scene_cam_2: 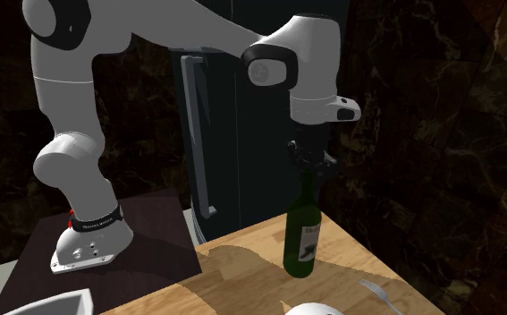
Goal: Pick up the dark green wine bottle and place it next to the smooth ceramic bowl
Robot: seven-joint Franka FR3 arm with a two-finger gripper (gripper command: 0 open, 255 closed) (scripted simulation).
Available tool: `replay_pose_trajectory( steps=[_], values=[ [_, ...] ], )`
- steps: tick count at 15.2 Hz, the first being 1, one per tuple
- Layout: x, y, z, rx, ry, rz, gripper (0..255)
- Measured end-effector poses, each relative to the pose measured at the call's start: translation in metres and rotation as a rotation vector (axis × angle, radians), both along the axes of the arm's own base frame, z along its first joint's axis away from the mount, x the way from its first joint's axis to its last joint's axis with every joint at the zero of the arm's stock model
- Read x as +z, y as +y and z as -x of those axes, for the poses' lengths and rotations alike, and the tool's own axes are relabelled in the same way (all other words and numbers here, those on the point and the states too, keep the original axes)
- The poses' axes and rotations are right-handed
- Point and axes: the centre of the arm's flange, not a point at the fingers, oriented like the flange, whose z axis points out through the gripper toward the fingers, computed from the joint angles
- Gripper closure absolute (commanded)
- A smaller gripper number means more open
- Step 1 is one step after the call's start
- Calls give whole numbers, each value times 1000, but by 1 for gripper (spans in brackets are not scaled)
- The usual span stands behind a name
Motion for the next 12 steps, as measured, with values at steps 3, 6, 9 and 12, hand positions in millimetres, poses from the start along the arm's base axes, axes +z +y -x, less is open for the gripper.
replay_pose_trajectory(
  steps=[3, 6, 9, 12],
  values=[
    [3, 0, 0, 0, 0, 0, 255],
    [16, 1, 0, 0, 1, 0, 255],
    [31, 0, 0, 0, 0, 0, 255],
    [47, 0, 0, 0, 0, 0, 255]
  ],
)
